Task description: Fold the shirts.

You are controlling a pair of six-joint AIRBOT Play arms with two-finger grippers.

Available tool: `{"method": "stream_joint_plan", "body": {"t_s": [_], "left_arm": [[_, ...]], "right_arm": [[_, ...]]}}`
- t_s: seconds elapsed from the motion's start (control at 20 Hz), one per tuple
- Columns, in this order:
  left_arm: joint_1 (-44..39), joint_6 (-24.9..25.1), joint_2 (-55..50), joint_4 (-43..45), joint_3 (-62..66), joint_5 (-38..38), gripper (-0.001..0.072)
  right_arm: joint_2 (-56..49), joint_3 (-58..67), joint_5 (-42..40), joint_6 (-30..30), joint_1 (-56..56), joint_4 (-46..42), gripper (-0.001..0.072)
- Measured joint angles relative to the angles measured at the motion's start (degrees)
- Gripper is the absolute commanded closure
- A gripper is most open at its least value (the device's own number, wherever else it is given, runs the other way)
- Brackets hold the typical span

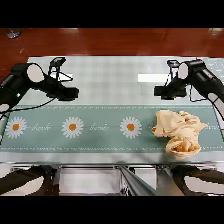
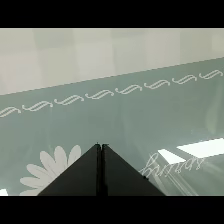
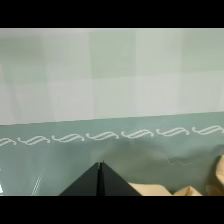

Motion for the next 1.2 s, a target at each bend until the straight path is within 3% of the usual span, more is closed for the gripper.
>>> {"method": "stream_joint_plan", "body": {"t_s": [0.95,1.0,1.05,1.1,1.2], "left_arm": [[-0.04,0.00,-0.15,0.00,0.00,1.66,0.0687],[-0.04,0.00,-0.22,-0.02,0.00,2.95,0.0612],[-0.02,0.07,-0.33,0.00,0.00,3.82,0.0227],[-0.02,0.07,-0.39,0.02,0.02,4.63,0.0010],[0.15,0.68,-0.48,0.98,0.52,5.16,0.0003]], "right_arm": [[0.00,0.00,-2.54,0.02,0.00,-0.02,0.0677],[0.00,0.00,-2.80,-0.04,0.00,-0.02,0.0584],[0.07,0.00,-2.73,-0.22,0.00,-0.15,0.0229],[0.22,0.13,-2.29,-0.59,0.00,-0.57,0.0091],[1.11,0.68,0.17,-2.32,-0.04,-2.21,0.0090]]}}
